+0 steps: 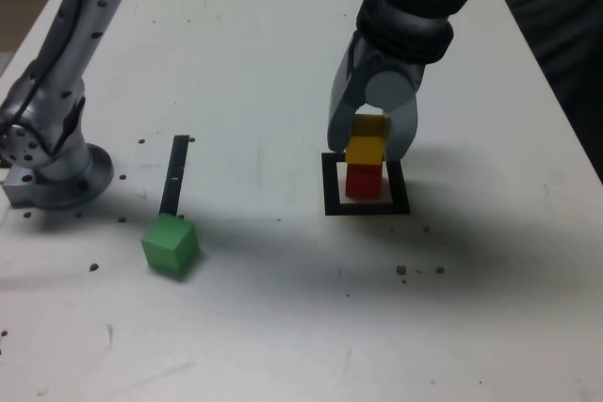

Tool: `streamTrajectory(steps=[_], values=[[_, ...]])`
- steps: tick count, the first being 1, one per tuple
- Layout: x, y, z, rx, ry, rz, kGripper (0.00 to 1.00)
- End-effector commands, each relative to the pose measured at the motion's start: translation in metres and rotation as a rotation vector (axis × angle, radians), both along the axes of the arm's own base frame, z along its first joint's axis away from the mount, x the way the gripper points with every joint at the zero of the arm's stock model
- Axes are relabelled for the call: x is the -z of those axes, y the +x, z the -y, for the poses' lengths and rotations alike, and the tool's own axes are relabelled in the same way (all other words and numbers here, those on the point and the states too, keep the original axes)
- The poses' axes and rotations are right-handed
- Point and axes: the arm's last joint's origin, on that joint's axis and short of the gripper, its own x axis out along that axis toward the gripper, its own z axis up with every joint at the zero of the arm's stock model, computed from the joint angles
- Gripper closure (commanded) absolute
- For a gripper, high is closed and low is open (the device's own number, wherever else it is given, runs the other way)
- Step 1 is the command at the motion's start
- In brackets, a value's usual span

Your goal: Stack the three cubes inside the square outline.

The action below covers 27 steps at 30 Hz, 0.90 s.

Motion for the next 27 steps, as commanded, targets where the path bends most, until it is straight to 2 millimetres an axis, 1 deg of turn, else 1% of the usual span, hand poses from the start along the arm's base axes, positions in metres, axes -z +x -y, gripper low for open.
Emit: streamTrajectory(steps=[1, 2, 3, 4, 9, 10, 12, 20, 23, 27], values=[[0.002, 0.001, 0.0, 0.001, -0.003, -0.004, 0.7], [0.002, 0.002, 0.0, 0.002, -0.005, -0.004, 0.68], [0.003, 0.002, 0.0, 0.002, -0.006, -0.005, 0.64], [0.003, 0.002, 0.0, 0.003, -0.008, -0.006, 0.57], [0.006, 0.002, 0.0, 0.008, -0.019, -0.005, 0.08], [0.007, 0.002, 0.0, 0.008, -0.021, -0.006, 0.03], [0.007, 0.002, 0.0, 0.007, -0.022, -0.008, 0.01], [0.004, -0.005, 0.0, 0.004, -0.023, -0.013, 0.0], [-0.001, -0.013, -0.002, 0.001, -0.018, -0.007, 0.0], [-0.013, -0.03, -0.003, -0.001, -0.006, 0.004, 0.0]])
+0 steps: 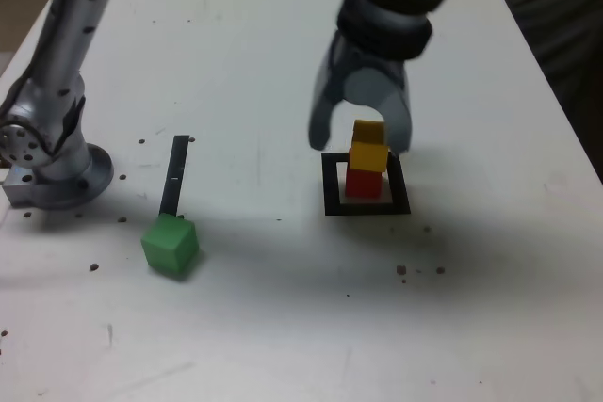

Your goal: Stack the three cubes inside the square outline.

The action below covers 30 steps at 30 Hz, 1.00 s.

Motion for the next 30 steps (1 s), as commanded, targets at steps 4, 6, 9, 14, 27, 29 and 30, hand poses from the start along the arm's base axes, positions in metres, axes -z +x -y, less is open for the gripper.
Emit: streamTrajectory(steps=[4, 6, 9, 14, 27, 29, 30], values=[[-0.021, -0.025, -0.001, 0.014, 0.031, 0.034, 0.0], [-0.027, -0.036, 0.0, 0.025, 0.045, 0.041, 0.0], [-0.032, -0.053, 0.001, 0.038, 0.057, 0.038, 0.0], [-0.033, -0.09, 0.004, 0.058, 0.056, 0.018, 0.0], [-0.039, -0.182, 0.025, 0.147, 0.089, 0.026, 0.0], [-0.036, -0.192, 0.028, 0.156, 0.086, 0.027, 0.0], [-0.034, -0.197, 0.029, 0.161, 0.083, 0.028, 0.0]])
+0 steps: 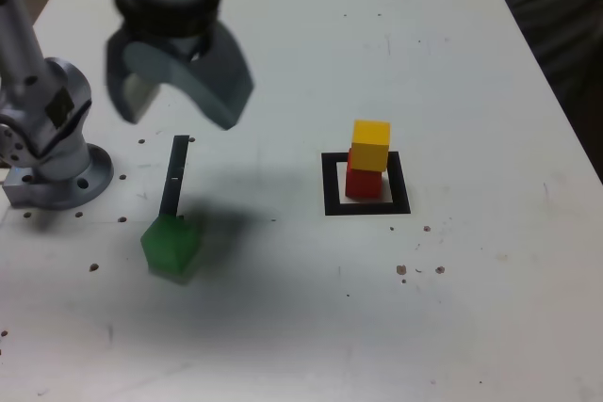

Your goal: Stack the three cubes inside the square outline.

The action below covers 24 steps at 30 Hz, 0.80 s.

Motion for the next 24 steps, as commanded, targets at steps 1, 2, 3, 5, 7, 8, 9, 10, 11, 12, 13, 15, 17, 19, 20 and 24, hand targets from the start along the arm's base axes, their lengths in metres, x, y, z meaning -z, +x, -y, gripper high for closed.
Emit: streamTrajectory(steps=[1, 2, 3, 5, 7, 8, 9, 10, 11, 12, 13, 15, 17, 19, 20, 24], values=[[0.003, -0.01, 0.003, 0.012, -0.011, 0.01, 0.0], [0.005, -0.013, 0.005, 0.019, -0.016, 0.008, 0.0], [0.008, -0.016, 0.007, 0.026, -0.022, 0.007, 0.0], [0.013, -0.022, 0.011, 0.042, -0.035, 0.004, 0.0], [0.018, -0.027, 0.015, 0.062, -0.05, 0.001, 0.0], [0.019, -0.028, 0.017, 0.067, -0.055, 0.0, 0.0], [0.021, -0.03, 0.02, 0.077, -0.063, -0.002, 0.0], [0.023, -0.032, 0.022, 0.084, -0.069, -0.004, 0.0], [0.024, -0.033, 0.024, 0.09, -0.075, -0.006, 0.0], [0.026, -0.034, 0.026, 0.096, -0.081, -0.008, 0.0], [0.028, -0.035, 0.028, 0.1, -0.086, -0.009, 0.01], [0.032, -0.037, 0.032, 0.109, -0.095, -0.011, 0.01], [0.036, -0.038, 0.037, 0.117, -0.104, -0.014, 0.01], [0.041, -0.037, 0.041, 0.124, -0.11, -0.021, 0.01], [0.043, -0.035, 0.044, 0.128, -0.113, -0.025, 0.01], [0.053, -0.029, 0.052, 0.135, -0.118, -0.044, 0.01]])
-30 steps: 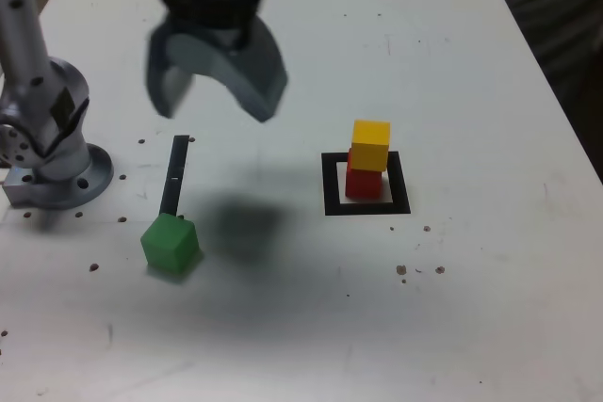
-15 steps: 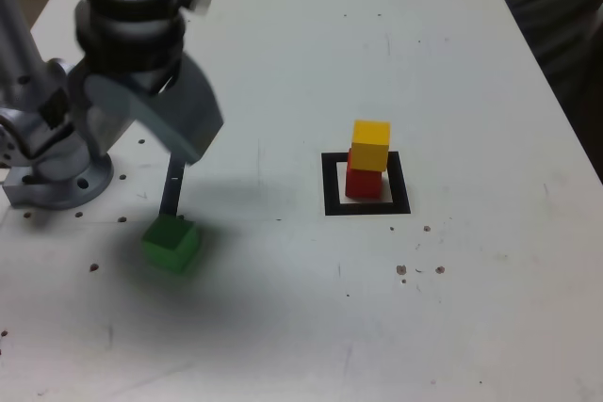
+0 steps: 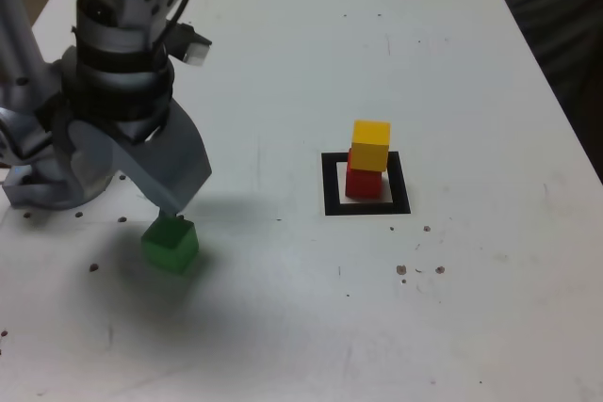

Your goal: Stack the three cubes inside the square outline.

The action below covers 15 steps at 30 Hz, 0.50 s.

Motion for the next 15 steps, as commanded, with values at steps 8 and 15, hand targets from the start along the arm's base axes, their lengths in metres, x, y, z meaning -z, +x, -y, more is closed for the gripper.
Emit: streamTrajectory(steps=[8, 15], values=[[0.024, 0.017, 0.014, 0.01, -0.012, -0.022, 0.01], [0.042, 0.025, 0.021, 0.023, -0.038, -0.035, 0.04]])
